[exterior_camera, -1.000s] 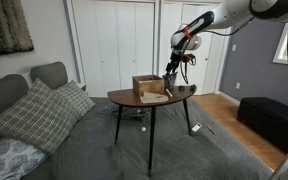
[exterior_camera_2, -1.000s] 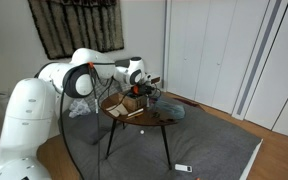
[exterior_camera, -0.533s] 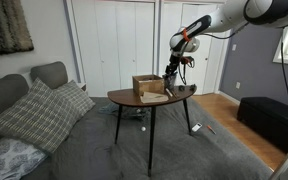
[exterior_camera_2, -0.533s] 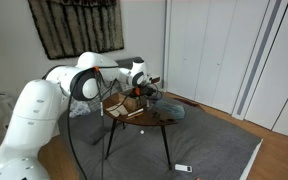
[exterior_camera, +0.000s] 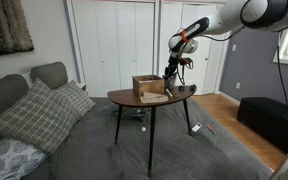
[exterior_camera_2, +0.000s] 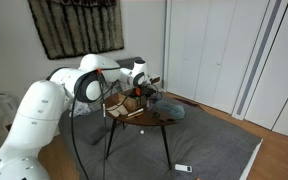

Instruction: Pick up the gray storage bin and pour all the contents into the cardboard box, put the gray storage bin on the table

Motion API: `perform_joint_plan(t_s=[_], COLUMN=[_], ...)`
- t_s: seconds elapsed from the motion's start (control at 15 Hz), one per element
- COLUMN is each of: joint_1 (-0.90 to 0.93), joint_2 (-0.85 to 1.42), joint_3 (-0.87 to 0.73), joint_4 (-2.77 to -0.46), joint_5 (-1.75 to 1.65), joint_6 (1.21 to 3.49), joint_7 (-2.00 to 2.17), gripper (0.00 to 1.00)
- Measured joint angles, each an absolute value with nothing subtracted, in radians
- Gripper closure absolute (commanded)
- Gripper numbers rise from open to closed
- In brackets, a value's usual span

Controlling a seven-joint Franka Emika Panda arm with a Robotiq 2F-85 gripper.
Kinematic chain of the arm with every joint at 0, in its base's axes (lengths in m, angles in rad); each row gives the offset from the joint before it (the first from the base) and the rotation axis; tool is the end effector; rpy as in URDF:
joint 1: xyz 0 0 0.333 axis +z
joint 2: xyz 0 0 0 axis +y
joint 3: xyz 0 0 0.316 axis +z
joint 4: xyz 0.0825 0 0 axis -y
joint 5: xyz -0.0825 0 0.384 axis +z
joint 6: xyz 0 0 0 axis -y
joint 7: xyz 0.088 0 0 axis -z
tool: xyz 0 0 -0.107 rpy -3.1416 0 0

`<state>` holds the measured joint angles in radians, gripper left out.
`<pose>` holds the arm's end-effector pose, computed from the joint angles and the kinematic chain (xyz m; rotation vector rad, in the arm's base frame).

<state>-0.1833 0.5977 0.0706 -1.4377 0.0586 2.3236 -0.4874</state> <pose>0.7352 -0.0928 0.3728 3.0623 0.4987 0.4715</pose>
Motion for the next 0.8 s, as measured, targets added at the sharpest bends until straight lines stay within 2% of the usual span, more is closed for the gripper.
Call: perform_joint_plan(t_s=[0.27,0.33,0.4,0.6,0.8], joint_1=[-0.186,-0.188,-0.190,-0.197,-0.204], joint_2=[0.616,0.622,0.628,0.644,0.661], joint_3=[0.071,0.071,0.072,0.074,0.074], joint_4=[-1.410,-1.401,-1.392,-1.364,-1.336], joint_5=[0.059,0.059,0.061,0.067,0.072], joint_6=[2.284,2.272,2.261,2.234,2.217], joint_7=[-0.488,-0.489,-0.490,-0.493,-0.495], gripper=[0.64,0.70,0.67,0.69,0.68])
